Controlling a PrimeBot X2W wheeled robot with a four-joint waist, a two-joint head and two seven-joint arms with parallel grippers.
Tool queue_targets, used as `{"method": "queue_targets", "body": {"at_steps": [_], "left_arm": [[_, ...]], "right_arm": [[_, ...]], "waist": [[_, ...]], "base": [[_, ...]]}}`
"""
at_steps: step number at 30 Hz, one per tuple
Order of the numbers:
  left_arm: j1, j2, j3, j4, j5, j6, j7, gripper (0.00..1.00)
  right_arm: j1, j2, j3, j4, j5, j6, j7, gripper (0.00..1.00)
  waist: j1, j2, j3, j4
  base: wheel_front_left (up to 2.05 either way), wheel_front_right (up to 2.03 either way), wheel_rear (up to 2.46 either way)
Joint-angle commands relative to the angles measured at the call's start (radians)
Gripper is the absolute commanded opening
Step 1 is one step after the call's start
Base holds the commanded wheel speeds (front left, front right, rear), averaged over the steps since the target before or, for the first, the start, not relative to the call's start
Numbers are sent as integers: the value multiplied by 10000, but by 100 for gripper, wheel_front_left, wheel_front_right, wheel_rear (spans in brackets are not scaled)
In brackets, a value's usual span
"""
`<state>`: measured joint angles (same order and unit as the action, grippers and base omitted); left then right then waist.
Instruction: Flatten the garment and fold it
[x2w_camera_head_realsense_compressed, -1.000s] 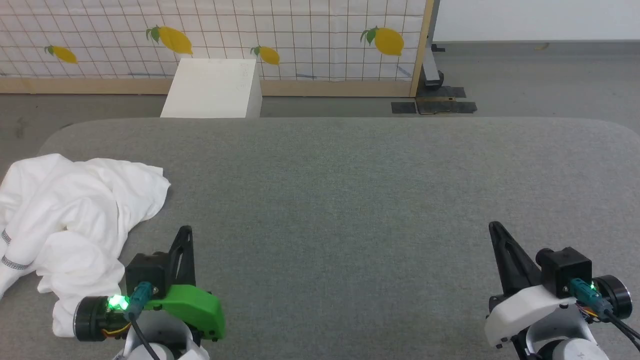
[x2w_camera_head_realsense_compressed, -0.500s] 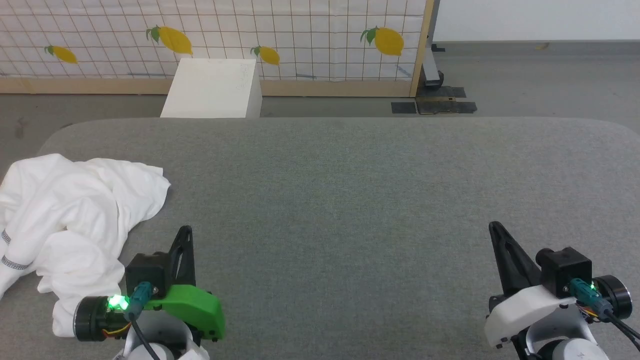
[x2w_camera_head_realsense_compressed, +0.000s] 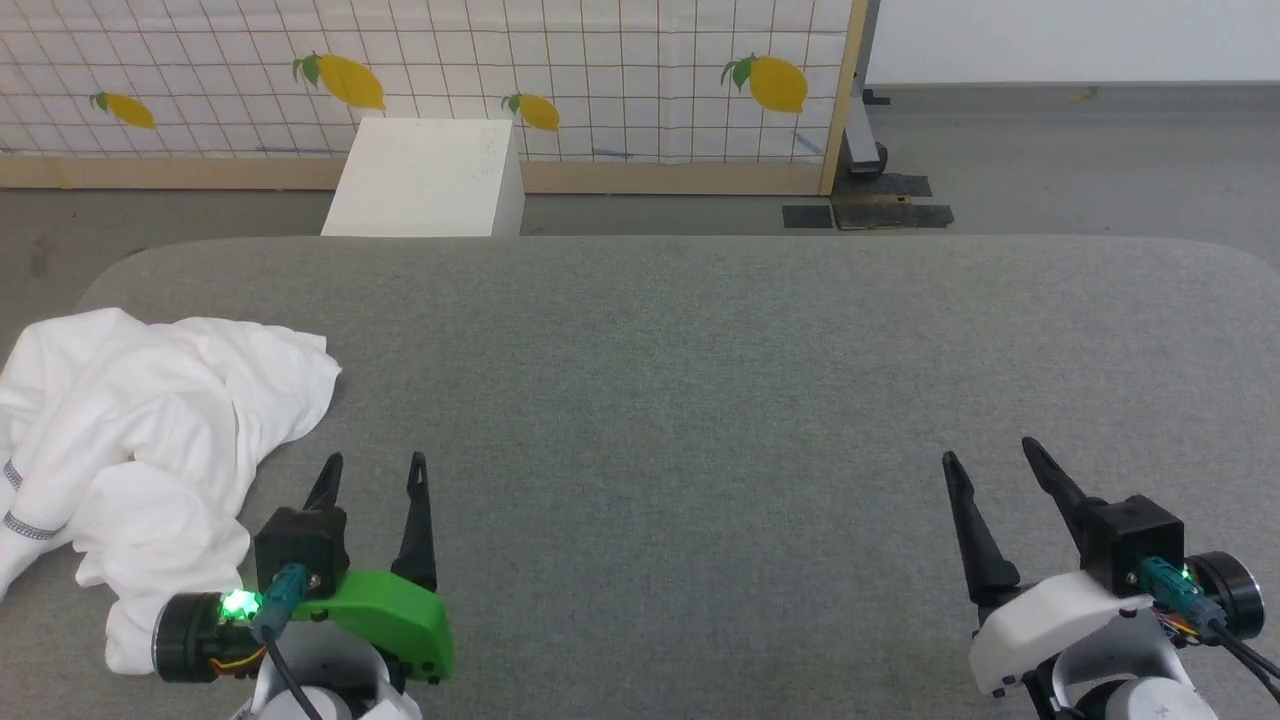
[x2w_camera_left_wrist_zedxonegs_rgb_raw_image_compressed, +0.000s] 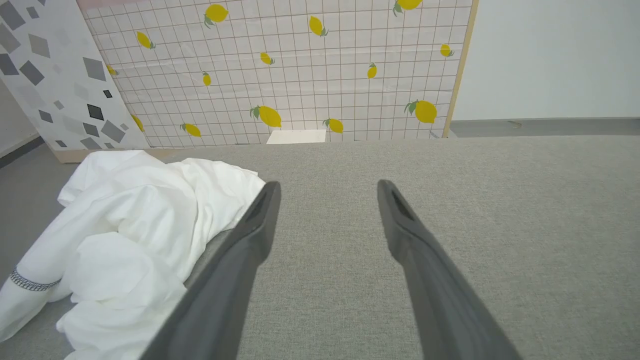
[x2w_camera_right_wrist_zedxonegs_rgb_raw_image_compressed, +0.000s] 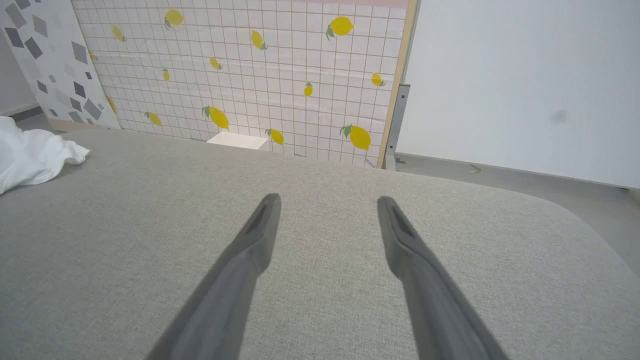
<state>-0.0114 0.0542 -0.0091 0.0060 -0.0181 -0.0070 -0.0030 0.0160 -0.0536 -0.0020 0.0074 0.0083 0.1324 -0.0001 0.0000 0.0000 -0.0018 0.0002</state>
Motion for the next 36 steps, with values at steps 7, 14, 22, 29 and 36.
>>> {"method": "queue_targets", "body": {"at_steps": [7,14,22,29,36], "left_arm": [[-76,4,-101,189,-104,123,-202,100],[-114,47,-149,324,-220,212,-347,100],[-143,122,-180,433,-357,331,-506,100],[-144,189,-221,495,-474,456,-629,100],[-112,271,-228,533,-618,601,-740,100]], "right_arm": [[-55,3,14,100,86,-2,-162,100],[-91,5,43,163,134,-3,-265,100],[-140,7,71,242,196,-4,-399,100],[-186,9,115,334,273,-5,-515,100],[-248,11,166,431,361,-6,-633,100]], "waist": [[0,0,-30,107],[0,0,-50,390],[0,0,-58,885],[0,0,-83,1408],[0,0,-110,1927]], "base": [[0,0,0],[0,0,0],[0,0,0],[0,0,0],[0,0,0]]}}
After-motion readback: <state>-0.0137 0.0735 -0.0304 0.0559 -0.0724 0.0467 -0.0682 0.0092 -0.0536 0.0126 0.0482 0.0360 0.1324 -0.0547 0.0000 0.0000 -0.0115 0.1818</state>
